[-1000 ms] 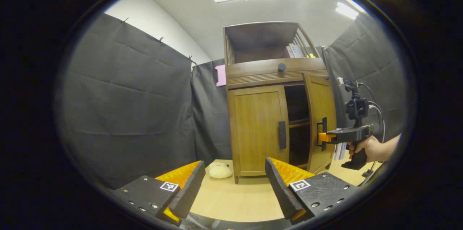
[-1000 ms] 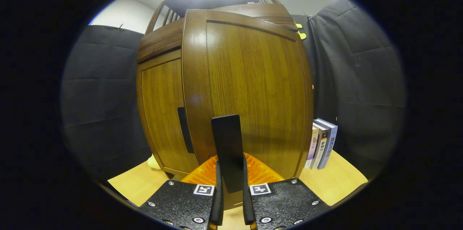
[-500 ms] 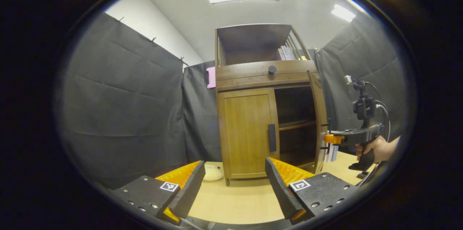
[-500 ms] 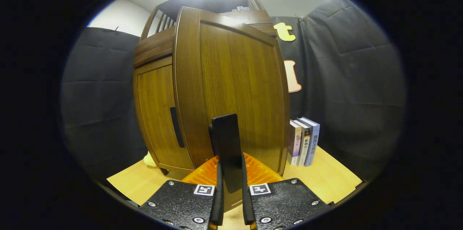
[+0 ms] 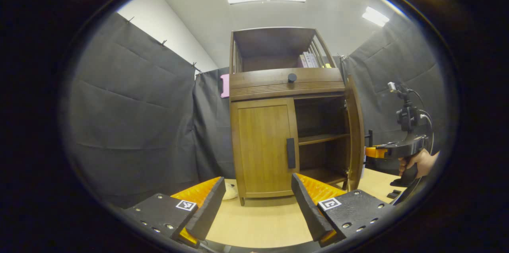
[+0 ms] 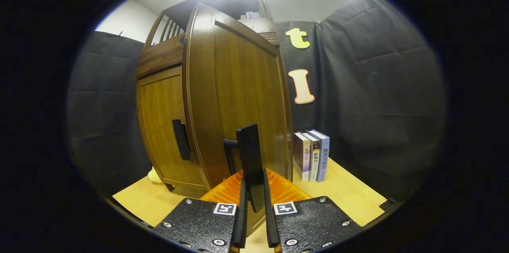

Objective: Open the right door of the double-door shoe cabinet with the right hand, and open the left door with the left hand.

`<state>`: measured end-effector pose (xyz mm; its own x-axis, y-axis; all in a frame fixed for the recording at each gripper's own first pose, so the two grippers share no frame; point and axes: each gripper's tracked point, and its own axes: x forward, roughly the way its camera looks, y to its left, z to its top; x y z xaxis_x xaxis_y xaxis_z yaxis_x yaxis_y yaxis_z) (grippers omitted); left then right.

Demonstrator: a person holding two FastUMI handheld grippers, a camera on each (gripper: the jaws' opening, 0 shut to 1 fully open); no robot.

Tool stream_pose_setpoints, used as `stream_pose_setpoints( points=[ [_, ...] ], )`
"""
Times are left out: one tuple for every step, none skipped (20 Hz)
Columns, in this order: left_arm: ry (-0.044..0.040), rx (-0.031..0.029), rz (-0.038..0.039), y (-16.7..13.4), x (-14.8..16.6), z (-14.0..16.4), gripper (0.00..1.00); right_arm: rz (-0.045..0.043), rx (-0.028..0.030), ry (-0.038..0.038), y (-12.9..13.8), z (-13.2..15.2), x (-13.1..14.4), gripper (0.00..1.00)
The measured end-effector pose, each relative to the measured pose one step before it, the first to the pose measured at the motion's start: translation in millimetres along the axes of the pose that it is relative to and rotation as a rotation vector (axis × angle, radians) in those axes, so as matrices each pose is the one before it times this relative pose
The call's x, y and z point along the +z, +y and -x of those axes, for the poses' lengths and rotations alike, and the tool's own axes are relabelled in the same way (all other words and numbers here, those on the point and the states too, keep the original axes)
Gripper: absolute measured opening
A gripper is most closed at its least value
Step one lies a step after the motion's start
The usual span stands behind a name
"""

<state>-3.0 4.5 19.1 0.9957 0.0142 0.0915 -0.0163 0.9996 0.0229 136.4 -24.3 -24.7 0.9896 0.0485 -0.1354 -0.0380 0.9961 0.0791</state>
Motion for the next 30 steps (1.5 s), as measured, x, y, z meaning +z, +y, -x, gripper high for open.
stream_pose_setpoints(
  points=[
    [0.00368, -0.00383, 0.00284, -0.25, 0.24, 0.14, 0.95, -0.00687, -0.01701, 0.00155, -8.13, 2.41, -0.94, 0.2],
    [0.00277, -0.00428, 0.00272, -0.22, -0.15, -0.22, 0.95, -0.00722, -0.02383, 0.00506, -9.43, 1.7, -1.58, 0.2],
    [0.00312, -0.00508, 0.00227, -0.45, -0.07, -0.27, 0.95, -0.01143, -0.02004, 0.00653, -5.86, -0.42, -1.06, 0.2],
    [0.00483, -0.00444, 0.00116, -0.23, -0.72, -0.61, 0.95, -0.00793, -0.02829, -0.00684, -8.52, 0.76, 2.51, 0.2],
    [0.00331, -0.00363, 0.00027, -0.27, 0.32, -0.3, 0.95, -0.00409, -0.01779, -0.00722, -8.34, -0.4, 2.46, 0.19],
    [0.00142, -0.00451, 0.0013, -0.44, -0.44, -0.21, 0.95, -0.00215, -0.01757, -0.00514, -6.62, 0.79, 2.25, 0.17],
    [-0.00142, -0.00594, 0.00377, -0.62, 0.83, -0.02, 0.95, -0.00021, -0.01213, -0.0083, -6.94, 3.96, 1.21, 0.06],
    [-0.0012, -0.00805, 0.00287, -0.1, -0.36, -0.49, 0.95, 0.0004, -0.00605, -0.00151, -5.29, 1.4, 0.06, 0.13],
    [-0.00014, -0.00685, -0.00041, -0.08, 0.1, -0.22, 0.95, 0.00327, -0.00581, -0.00122, -5.19, 0.78, 0.29, 0.13],
    [0.00131, -0.00577, -0.0017, -0.44, -0.42, -0.47, 0.95, 0.0067, -0.00949, -0.00339, -5.99, 2.69, 0.32, 0.13],
    [0.00266, -0.00416, -0.00047, -0.65, 0.05, -0.08, 0.95, 0.00796, -0.01205, -0.00407, -6.37, 2.05, 0.19, 0.13],
    [0.00472, -0.00726, 0.00126, -0.89, -0.4, 0.53, 0.95, 0.00742, -0.01476, -0.00342, -7.01, 2.51, 0.23, 0.13],
    [0.00249, -0.00642, 0.0022, -0.61, 0.35, -1.3, 0.95, 0.00365, -0.00453, -0.00229, -3.98, 2.85, 0.57, 0.16],
    [0.00264, -0.00704, 0.00382, -0.76, 0.14, -0.99, 0.95, 0.00326, -0.00357, -0.00424, -3.85, 3.24, 0.8, 0.18],
    [0.00574, -0.00763, 0.00539, -0.99, 0.54, -0.88, 0.95, 0.00927, -0.00831, -0.00369, -4.89, 1.64, 1.18, 0.17],
    [0.00619, -0.00749, 0.00543, 0.13, -1.38, -0.32, 0.95, 0.01291, -0.01512, -0.00803, -7.0, 1.82, 1.38, 0.23],
    [0.00461, -0.00644, 0.00443, 0.37, -0.11, -1.37, 0.95, 0.01053, -0.01972, -0.01086, -7.9, 1.82, 1.98, 0.25],
    [0.00196, -0.00769, 0.00363, -1.24, -1.06, -1.96, 0.95, 0.00453, -0.01802, -0.00908, -7.59, 2.2, 2.68, 0.32],
    [-0.0001, -0.00874, 0.00168, -1.26, 0.39, -3.32, 0.95, 0.00057, -0.01175, -0.00575, -5.2, 2.84, 0.4, 0.39],
    [0.0009, -0.00902, -0.00131, -0.52, 0.67, -5.26, 0.95, 0.00252, -0.01276, -0.00224, -5.8, 2.35, 0.41, 0.45],
    [-0.00234, -0.00694, -0.00399, -1.7, 1.88, -4.65, 0.95, 0.0017, -0.01742, -0.00102, -8.46, 0.44, -0.29, 0.53],
    [-0.00232, -0.00507, -0.00588, -2.4, 1.88, -8.06, 1.0, 0.00156, -0.02095, -0.00408, -9.33, 0.43, 0.55, 0.55],
    [-0.00328, -0.00097, -0.00572, -2.34, 3.35, -7.52, 1.0, 0.00103, -0.02101, -0.00317, -8.02, -0.84, 0.1, 0.61],
    [-0.00348, -0.00263, -0.00255, -3.12, 3.87, -9.56, 0.98, 0.00003, -0.0171, -0.00222, -7.32, -1.54, 0.23, 0.64],
    [-0.00231, -0.00379, -0.00004, -1.56, 2.66, -9.52, 0.96, -0.00671, 0.00981, 0.0045, -0.61, -0.46, -1.51, 0.66],
    [-0.00364, -0.00315, 0.00153, 0.18, 0.9, -9.26, 0.94, -0.01036, 0.01076, 0.01097, 1.03, 0.21, -1.11, 0.69],
    [-0.00303, -0.00351, 0.00193, 0.42, 2.37, -11.59, 0.92, -0.00347, -0.00754, 0.00706, -2.18, 1.89, -0.11, 0.78],
    [-0.00301, -0.00355, 0.00141, 0.18, 4.14, -15.88, 0.89, -0.0006, -0.01038, -0.00372, -3.29, 1.33, 3.05, 0.82],
    [-0.00416, -0.00099, -0.00144, 1.36, 4.73, -15.7, 0.89, -0.00892, 0.006, -0.0066, 2.02, 3.02, 3.75, 0.88],
    [-0.00448, 0.00169, -0.00178, 0.96, 2.29, -15.99, 0.95, -0.01201, 0.01578, -0.00327, 3.49, 4.75, 3.86, 0.9]
  ],
)
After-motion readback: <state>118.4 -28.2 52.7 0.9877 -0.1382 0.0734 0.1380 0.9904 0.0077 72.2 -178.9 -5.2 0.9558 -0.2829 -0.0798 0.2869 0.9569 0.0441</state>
